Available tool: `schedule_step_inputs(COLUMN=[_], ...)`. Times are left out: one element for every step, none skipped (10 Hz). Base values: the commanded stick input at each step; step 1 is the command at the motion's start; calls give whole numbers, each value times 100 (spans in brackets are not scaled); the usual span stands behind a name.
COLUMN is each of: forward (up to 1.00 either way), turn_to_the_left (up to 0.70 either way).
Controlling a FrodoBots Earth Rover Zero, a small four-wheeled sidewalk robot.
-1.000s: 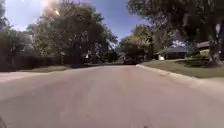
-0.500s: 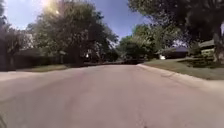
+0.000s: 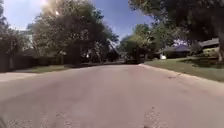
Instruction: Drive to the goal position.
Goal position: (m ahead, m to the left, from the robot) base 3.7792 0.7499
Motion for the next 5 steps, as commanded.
schedule_step_inputs(forward=[70,70,70,70,70], turn_to_the_left=[-8,-23,-35,-33,-4])
